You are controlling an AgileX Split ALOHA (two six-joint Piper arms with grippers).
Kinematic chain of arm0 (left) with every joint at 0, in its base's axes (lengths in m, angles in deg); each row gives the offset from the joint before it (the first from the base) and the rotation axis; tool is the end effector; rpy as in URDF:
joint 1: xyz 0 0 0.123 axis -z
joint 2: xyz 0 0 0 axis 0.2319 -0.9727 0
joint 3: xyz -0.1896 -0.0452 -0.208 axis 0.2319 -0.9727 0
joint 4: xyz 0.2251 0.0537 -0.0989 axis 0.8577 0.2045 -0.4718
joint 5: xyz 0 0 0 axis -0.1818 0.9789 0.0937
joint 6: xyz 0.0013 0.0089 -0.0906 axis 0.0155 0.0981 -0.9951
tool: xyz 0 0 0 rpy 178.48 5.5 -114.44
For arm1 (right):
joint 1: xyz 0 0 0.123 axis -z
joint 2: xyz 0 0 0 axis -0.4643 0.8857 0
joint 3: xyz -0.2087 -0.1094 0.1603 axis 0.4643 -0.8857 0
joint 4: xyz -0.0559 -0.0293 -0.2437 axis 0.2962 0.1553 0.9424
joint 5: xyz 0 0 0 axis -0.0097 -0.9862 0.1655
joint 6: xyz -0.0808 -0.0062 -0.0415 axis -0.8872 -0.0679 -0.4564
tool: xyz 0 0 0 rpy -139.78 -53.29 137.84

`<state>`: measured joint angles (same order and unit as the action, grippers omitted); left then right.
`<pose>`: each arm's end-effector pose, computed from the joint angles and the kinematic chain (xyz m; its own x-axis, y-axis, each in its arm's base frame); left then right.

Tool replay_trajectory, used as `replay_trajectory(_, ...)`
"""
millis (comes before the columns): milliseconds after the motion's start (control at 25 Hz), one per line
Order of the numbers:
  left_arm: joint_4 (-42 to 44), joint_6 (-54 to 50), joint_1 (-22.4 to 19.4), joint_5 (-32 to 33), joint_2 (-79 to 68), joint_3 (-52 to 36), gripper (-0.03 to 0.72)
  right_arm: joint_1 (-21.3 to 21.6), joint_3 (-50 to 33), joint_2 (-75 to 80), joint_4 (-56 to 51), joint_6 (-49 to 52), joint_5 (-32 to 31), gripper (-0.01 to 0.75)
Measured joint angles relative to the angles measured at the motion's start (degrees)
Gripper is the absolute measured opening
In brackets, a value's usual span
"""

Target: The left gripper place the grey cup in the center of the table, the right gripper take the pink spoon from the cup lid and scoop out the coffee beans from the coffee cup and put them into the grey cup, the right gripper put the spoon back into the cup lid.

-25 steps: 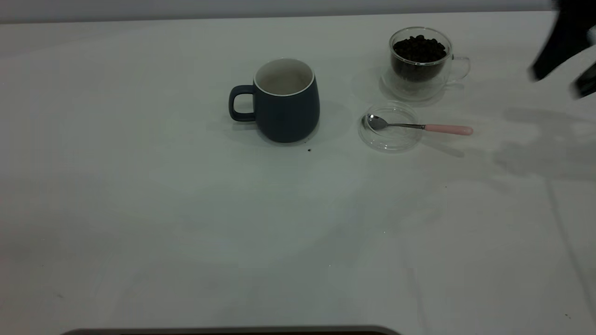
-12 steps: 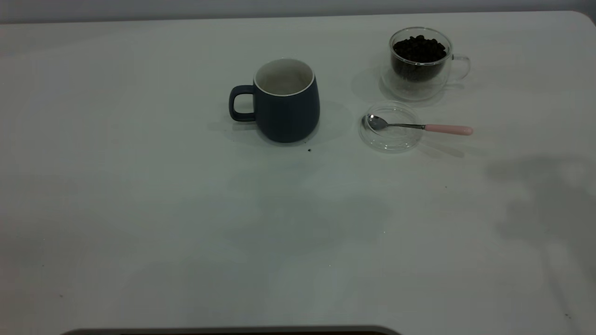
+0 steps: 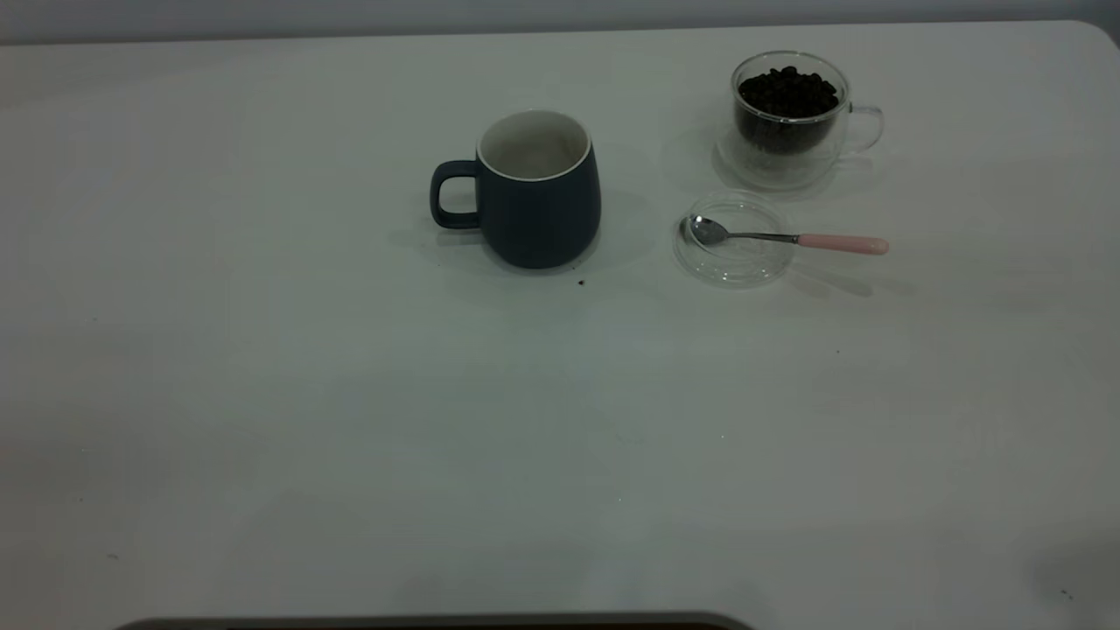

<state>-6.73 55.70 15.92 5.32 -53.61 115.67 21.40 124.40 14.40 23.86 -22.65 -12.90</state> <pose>-0.0095 -0.0005 0.2673 -0.5176 0.0268 -0.8552 0.0544 0.9985 -0.0016 0.1093 0.0199 0.2843 -0.8243 -0.1707 -0.5399 -0.2212 0.9748 0.0296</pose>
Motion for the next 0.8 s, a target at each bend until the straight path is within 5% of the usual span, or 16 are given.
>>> replay_trajectory(800,0.0,-0.1,0.0,0.0,0.0,0.0,0.567,0.0,-9.3,-38.6,0.2,-0.3,-6.0,0.591)
